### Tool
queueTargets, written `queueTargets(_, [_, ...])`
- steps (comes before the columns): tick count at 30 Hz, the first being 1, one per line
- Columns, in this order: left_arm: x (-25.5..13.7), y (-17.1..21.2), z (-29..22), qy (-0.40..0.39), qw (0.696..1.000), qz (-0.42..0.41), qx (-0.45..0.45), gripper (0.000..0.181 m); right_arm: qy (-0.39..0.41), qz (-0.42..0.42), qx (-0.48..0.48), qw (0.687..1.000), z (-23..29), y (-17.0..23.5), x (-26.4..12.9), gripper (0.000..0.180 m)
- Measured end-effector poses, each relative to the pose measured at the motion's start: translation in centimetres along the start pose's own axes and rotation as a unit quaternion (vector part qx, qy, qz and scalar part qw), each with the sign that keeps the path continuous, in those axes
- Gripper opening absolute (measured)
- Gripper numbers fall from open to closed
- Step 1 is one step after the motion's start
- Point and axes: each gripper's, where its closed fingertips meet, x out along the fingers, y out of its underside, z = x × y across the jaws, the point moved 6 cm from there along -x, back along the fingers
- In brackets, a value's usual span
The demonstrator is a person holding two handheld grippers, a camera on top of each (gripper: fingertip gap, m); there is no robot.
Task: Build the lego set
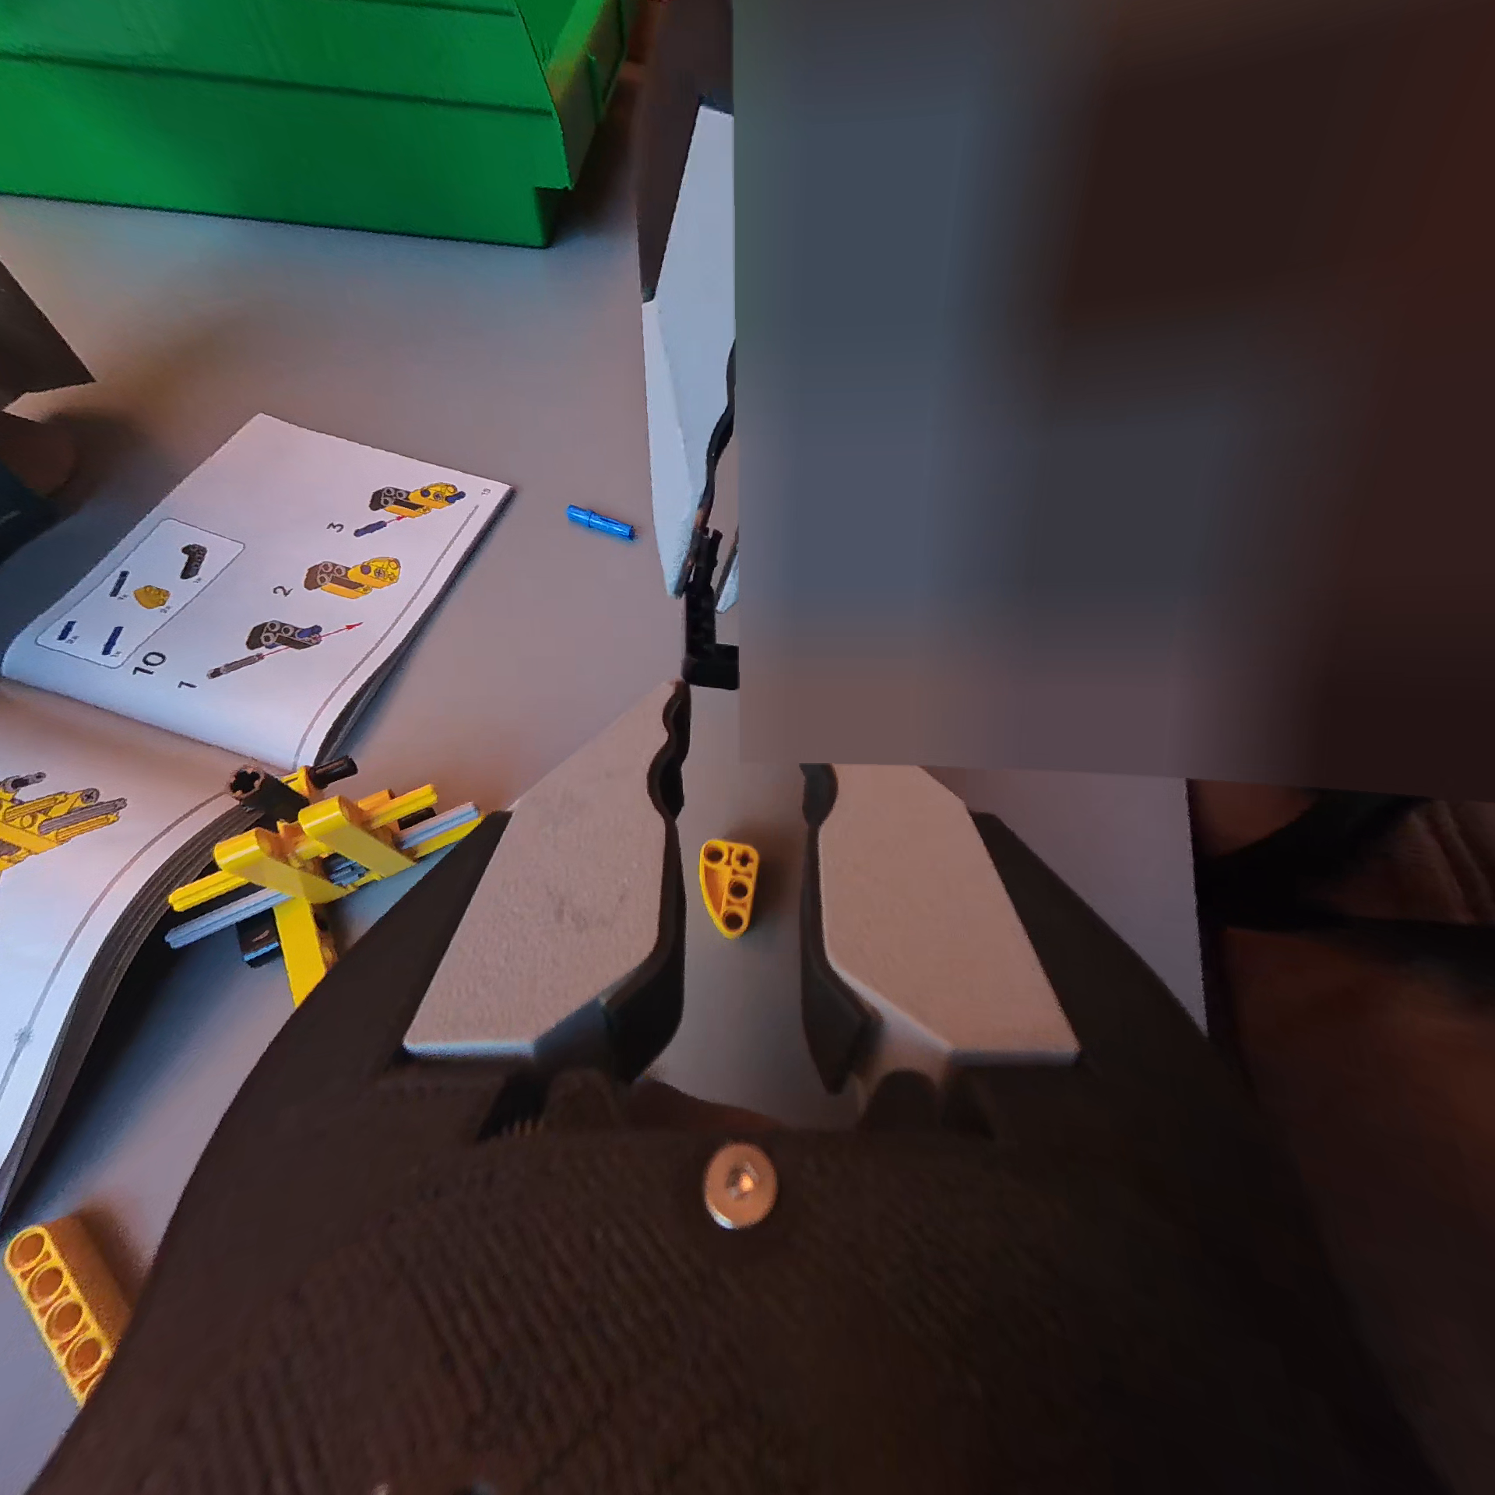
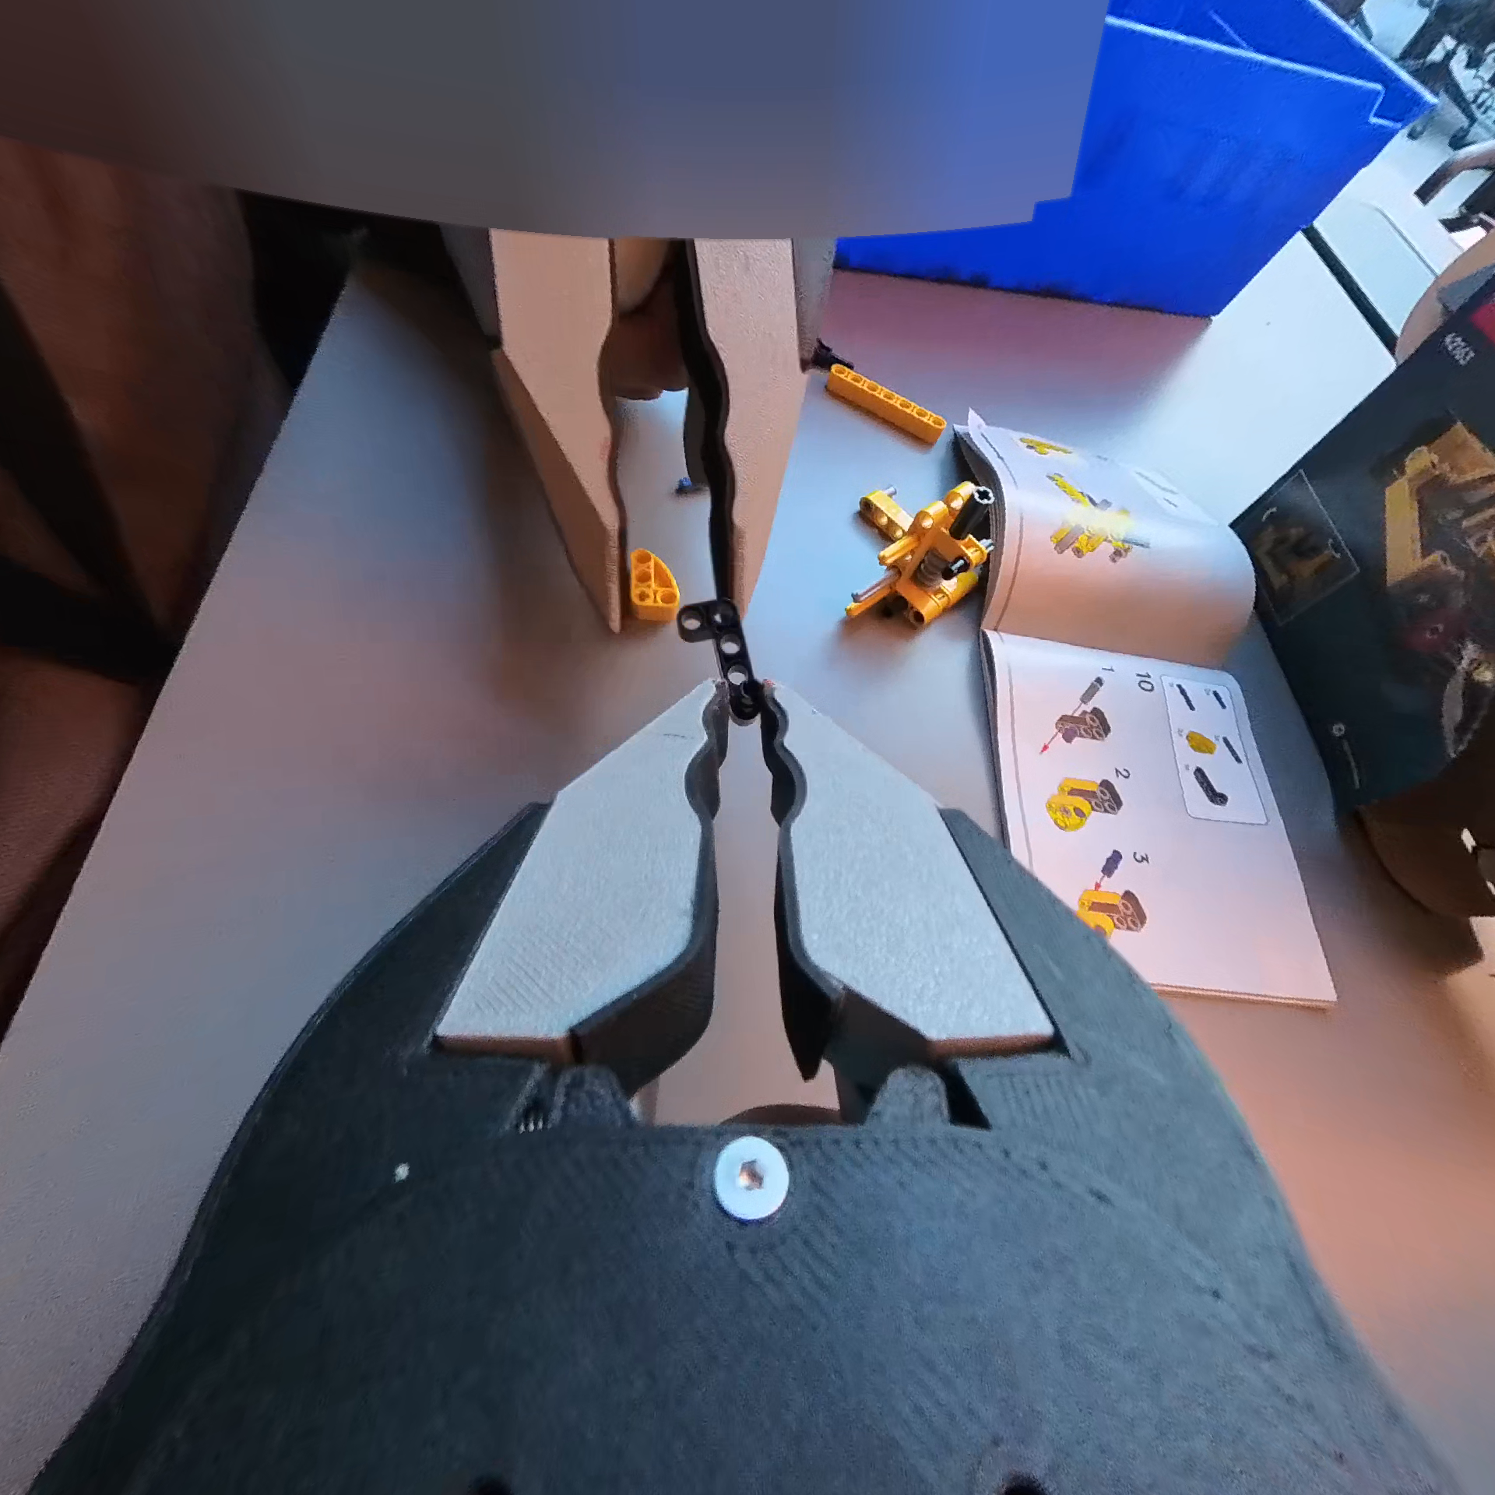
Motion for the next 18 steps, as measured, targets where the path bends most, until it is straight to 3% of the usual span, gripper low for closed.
queueTargets(7, [0.1,-0.2,0.3,-0.018,1.0,0.0,0.004,0.024,0.004,0.033,0.03,0.999,-0.7,0.9,0.0,0.004])
queueTargets(12, [0.4,0.0,0.8,-0.032,0.999,0.008,-0.007,0.024,0.003,0.01,0.029,1.0,-0.5,0.1,-0.1,0.004])
queueTargets(18, [0.1,-0.5,0.7,-0.007,0.999,-0.012,-0.038,0.024,0.045,-0.025,-0.037,0.998,-0.2,-1.0,-0.5,0.004])
